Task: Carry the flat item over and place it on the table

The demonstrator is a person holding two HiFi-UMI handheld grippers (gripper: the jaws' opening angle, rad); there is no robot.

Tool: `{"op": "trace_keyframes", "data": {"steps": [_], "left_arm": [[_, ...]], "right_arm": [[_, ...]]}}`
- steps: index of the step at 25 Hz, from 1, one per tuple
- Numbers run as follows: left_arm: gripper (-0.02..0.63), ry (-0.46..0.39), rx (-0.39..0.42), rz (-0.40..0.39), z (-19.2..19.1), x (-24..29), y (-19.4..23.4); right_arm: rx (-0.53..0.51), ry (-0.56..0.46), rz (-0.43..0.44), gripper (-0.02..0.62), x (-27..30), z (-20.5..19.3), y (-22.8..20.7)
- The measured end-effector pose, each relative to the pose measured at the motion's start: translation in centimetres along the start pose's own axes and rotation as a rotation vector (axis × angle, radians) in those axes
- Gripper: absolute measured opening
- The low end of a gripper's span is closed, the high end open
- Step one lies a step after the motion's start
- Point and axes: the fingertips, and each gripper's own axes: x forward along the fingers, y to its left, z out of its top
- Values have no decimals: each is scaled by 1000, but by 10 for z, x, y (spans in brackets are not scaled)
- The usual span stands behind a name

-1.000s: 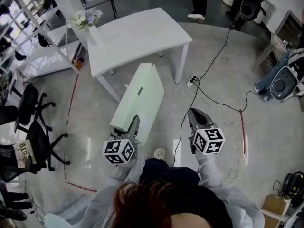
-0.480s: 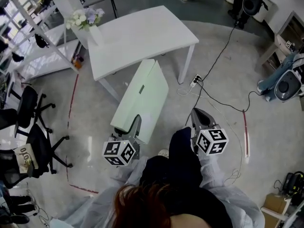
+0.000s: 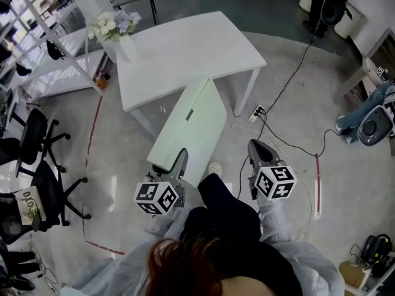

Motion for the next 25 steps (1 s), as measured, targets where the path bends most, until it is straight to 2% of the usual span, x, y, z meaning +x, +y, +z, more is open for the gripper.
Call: {"op": "trace_keyframes", "data": {"steps": [17,25], "left_arm": [[270,-103,-31,-29,103,199,40],[271,-138,-43,-16,118,263,53]], "right_arm": [[-35,-29,16,12,169,118,-96],[-39,-31,35,12,221,142,-136]]}}
